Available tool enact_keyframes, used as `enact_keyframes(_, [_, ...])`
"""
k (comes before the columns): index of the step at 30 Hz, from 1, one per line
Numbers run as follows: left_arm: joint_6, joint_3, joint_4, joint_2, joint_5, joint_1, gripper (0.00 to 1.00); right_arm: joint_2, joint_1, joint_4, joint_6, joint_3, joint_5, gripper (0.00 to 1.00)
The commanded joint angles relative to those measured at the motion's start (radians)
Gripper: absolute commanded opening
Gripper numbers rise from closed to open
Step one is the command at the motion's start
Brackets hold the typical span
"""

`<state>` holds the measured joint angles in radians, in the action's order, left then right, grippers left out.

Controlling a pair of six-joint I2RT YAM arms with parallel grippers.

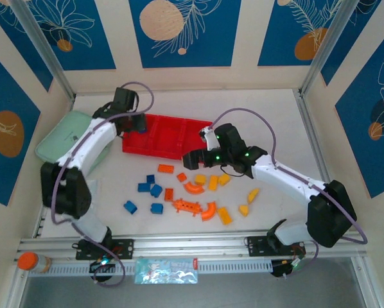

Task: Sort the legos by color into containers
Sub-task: Place the lego in the container, then pick up the lego from the middle-left of the table.

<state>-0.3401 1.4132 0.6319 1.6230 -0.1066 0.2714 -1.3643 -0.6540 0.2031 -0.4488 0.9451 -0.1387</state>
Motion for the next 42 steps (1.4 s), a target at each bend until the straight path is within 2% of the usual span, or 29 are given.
enact_keyframes(1, [-0.086,-0.155,-0.003,-0.104,0.098,0.021,0.48,0.020,0.001,0.005,0.023,-0.059,-0.058,0.99])
enact_keyframes(5, [-0.141,-0.305,0.045,-0.243,0.064,0.098,0.50,0.026,-0.013,-0.038,0.041,-0.127,-0.081,0.99])
enact_keyframes(9, [-0.214,-0.409,0.109,-0.353,0.012,0.217,0.53,0.019,-0.051,-0.096,0.046,-0.185,-0.075,0.99])
enact_keyframes(13, [-0.299,-0.479,0.144,-0.406,-0.006,0.331,0.56,-0.002,-0.112,-0.157,0.064,-0.223,-0.046,0.99])
enact_keyframes(18, [-0.324,-0.564,0.055,-0.418,0.048,0.410,0.57,-0.019,-0.163,-0.210,0.104,-0.254,-0.035,0.99])
enact_keyframes(26, [-0.289,-0.565,0.001,-0.315,0.027,0.457,0.58,-0.006,-0.176,-0.258,0.110,-0.286,0.014,0.99])
enact_keyframes(31, [-0.279,-0.560,-0.002,-0.240,-0.016,0.459,0.57,0.011,-0.176,-0.281,0.105,-0.300,0.052,0.99])
enact_keyframes(42, [-0.295,-0.570,-0.035,-0.153,-0.020,0.468,0.57,0.026,-0.174,-0.299,0.101,-0.309,0.076,0.99])
